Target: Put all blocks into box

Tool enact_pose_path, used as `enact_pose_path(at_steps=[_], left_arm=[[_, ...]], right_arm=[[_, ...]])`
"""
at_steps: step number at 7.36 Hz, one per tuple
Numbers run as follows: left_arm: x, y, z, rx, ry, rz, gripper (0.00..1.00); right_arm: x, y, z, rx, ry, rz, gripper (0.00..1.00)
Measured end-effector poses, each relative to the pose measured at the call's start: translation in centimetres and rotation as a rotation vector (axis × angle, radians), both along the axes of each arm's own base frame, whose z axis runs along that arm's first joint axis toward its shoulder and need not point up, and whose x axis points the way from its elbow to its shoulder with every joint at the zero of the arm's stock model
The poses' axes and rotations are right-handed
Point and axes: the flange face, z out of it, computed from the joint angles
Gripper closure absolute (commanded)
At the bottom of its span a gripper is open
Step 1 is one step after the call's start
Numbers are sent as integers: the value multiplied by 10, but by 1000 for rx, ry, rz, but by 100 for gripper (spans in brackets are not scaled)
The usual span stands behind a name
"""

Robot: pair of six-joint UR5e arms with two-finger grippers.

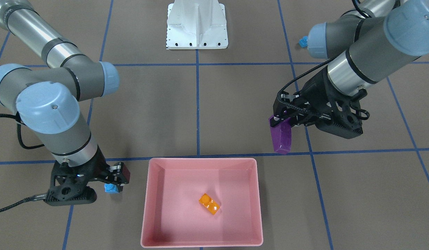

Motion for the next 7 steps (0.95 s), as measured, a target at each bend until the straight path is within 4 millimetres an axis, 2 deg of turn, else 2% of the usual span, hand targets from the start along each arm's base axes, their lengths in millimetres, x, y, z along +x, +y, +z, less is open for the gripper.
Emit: enact_pose_path(at_steps=[1, 2, 3, 4, 6, 7], left_arm=[[30, -14, -15, 9, 13, -76, 100], [73, -22, -28, 15, 39, -166, 100], [110, -26, -42, 16, 60, -233, 100], [131, -29, -53, 15, 71, -268, 100], [146, -29, -60, 14, 73, -283, 100], [151, -28, -59, 11, 70, -280, 100]], right_arm=[[0, 2, 41, 60, 9, 8, 0], [-11, 3, 67, 98, 24, 15, 0], [-27, 3, 78, 110, 35, 13, 0], [-44, 5, 78, 112, 38, 1, 0], [-74, 15, 85, 90, 43, -29, 2], [-85, 22, 91, 77, 47, -45, 14]])
